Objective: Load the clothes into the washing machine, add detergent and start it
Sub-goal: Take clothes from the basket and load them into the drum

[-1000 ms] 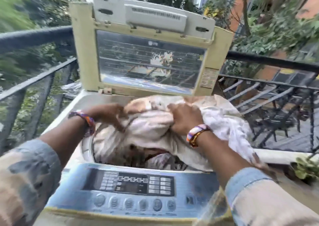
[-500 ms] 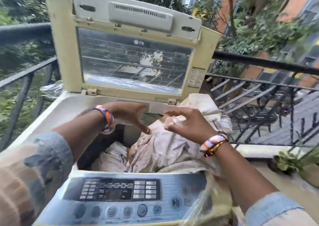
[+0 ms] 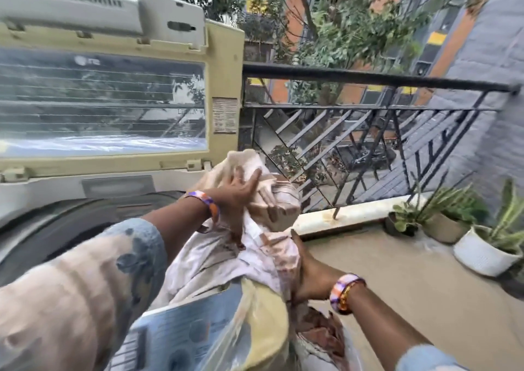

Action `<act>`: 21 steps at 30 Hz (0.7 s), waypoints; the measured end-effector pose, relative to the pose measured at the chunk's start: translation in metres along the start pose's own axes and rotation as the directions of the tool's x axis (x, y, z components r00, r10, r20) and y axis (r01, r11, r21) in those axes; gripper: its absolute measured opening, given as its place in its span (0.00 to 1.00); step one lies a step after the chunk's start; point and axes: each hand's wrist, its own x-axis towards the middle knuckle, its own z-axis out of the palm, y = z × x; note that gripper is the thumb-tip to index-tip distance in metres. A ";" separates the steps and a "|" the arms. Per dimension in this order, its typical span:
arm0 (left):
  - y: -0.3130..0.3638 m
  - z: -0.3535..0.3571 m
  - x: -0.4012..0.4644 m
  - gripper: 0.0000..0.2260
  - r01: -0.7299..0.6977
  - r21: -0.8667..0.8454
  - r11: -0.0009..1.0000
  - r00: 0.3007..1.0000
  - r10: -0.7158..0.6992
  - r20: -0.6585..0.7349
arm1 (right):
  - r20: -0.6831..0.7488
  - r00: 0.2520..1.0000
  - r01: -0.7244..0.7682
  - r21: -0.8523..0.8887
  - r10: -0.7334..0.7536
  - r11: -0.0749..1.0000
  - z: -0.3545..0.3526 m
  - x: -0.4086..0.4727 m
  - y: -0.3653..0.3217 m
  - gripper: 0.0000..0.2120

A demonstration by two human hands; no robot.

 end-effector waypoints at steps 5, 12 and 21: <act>-0.009 0.000 -0.004 0.43 -0.184 -0.104 0.977 0.979 0.173 -0.108 | -0.214 0.974 0.084 0.031 -0.075 0.996 0.007 0.021 -0.005 0.66; -0.013 0.017 -0.039 0.07 -0.316 -0.185 0.930 0.899 0.232 -0.372 | -0.444 0.876 0.180 -0.057 -0.187 0.982 0.002 0.023 -0.023 0.52; -0.084 -0.026 -0.105 0.20 -0.344 -0.642 0.685 0.898 0.040 -0.438 | -0.676 0.618 0.382 -0.188 -0.402 0.905 -0.023 0.005 -0.153 0.12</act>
